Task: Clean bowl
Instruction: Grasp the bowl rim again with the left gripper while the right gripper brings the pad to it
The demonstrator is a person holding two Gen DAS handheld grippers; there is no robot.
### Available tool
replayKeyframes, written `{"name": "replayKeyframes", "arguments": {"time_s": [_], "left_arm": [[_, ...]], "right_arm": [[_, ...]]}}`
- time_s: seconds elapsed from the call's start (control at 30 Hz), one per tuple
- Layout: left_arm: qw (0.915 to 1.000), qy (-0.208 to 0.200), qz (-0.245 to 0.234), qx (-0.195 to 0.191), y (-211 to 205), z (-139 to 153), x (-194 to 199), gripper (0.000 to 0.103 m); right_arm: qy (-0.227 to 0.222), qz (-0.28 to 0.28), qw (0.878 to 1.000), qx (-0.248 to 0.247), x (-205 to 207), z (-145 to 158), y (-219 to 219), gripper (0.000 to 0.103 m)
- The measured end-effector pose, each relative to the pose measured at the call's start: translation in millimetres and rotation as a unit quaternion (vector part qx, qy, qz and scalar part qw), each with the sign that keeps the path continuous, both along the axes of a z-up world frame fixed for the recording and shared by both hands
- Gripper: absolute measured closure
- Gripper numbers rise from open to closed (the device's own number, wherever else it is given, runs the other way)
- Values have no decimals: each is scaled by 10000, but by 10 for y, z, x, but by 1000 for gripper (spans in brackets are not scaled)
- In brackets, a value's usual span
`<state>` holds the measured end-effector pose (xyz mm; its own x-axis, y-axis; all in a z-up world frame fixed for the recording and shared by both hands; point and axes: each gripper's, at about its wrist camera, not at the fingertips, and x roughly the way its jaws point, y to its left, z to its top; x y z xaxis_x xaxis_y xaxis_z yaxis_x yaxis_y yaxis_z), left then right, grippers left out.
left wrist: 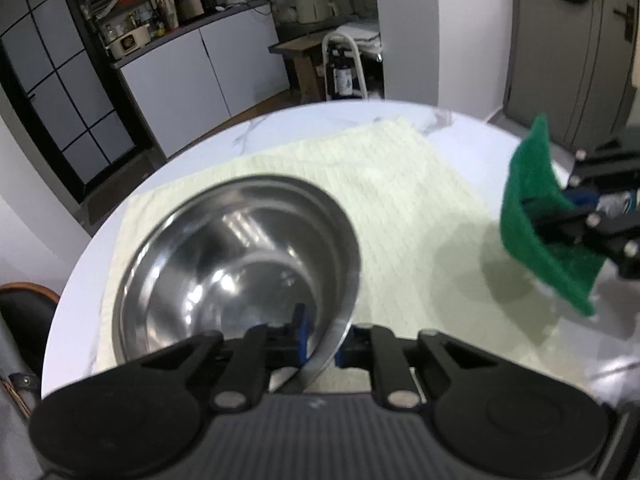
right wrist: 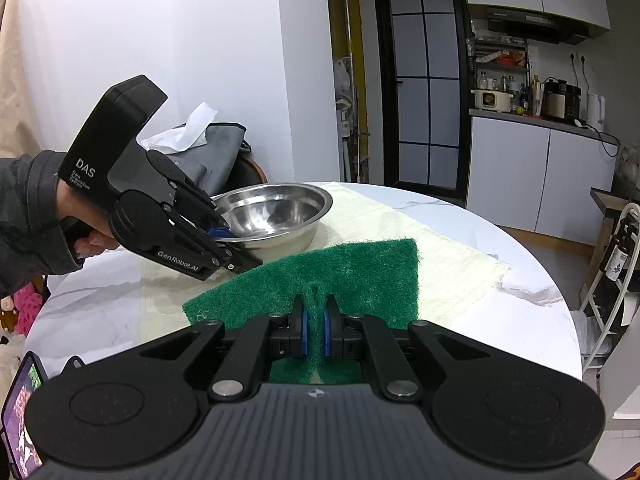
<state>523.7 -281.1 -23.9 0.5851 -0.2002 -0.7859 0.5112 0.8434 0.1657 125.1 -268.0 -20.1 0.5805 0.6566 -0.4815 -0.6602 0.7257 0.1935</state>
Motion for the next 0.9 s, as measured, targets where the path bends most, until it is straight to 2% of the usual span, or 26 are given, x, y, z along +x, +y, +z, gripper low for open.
{"name": "replayKeyframes", "arguments": {"time_s": [0.17,0.37,0.63,0.9], "left_arm": [[9993,-167,57,-328,90,282,-158,96],[9951,-52,-5,-992,206,487,-327,96],[9834,43,-168,-1804,303,620,-553,96],[9744,17,-307,-2227,391,580,-774,97]], "right_arm": [[-22,-39,9999,103,14,29,-20,95],[-96,-32,9997,220,5,85,27,95],[-202,-70,9992,340,-6,172,91,95],[-230,-211,9986,421,6,212,144,95]]}}
